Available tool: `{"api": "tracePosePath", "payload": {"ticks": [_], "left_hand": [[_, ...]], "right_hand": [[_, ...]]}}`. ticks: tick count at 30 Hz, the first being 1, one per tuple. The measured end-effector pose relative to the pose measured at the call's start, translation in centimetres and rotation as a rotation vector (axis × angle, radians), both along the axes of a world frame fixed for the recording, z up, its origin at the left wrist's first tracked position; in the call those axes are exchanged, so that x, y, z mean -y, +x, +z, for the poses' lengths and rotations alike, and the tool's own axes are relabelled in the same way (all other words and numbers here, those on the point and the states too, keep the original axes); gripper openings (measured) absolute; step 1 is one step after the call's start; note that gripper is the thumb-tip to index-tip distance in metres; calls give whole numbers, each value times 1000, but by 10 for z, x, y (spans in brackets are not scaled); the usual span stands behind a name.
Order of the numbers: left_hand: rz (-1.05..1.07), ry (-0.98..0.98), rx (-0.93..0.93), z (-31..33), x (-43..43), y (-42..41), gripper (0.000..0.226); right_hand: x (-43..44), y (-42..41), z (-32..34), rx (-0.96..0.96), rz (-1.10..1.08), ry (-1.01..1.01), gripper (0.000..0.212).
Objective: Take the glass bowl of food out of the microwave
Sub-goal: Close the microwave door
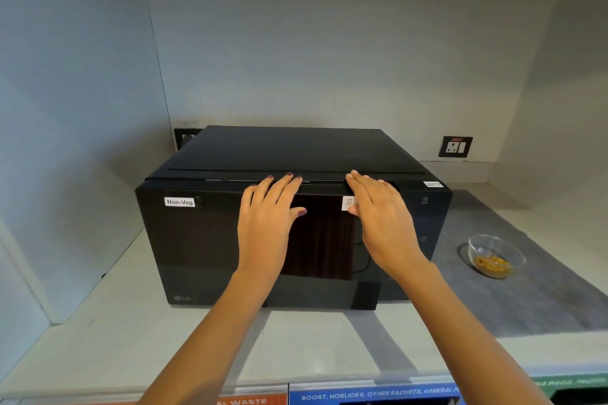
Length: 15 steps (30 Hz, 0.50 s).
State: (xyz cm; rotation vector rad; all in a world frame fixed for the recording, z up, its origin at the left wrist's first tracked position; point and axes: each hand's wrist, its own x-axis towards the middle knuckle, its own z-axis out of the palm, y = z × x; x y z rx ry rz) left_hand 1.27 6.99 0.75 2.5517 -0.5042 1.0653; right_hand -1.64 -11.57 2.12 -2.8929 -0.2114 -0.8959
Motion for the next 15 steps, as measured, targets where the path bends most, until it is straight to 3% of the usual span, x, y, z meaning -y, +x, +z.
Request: {"api": "tracePosePath", "payload": {"ticks": [15], "left_hand": [[-67, -201, 53, -1, 8, 14, 34]], "right_hand": [[3, 17, -2, 98, 65, 189, 48]]}}
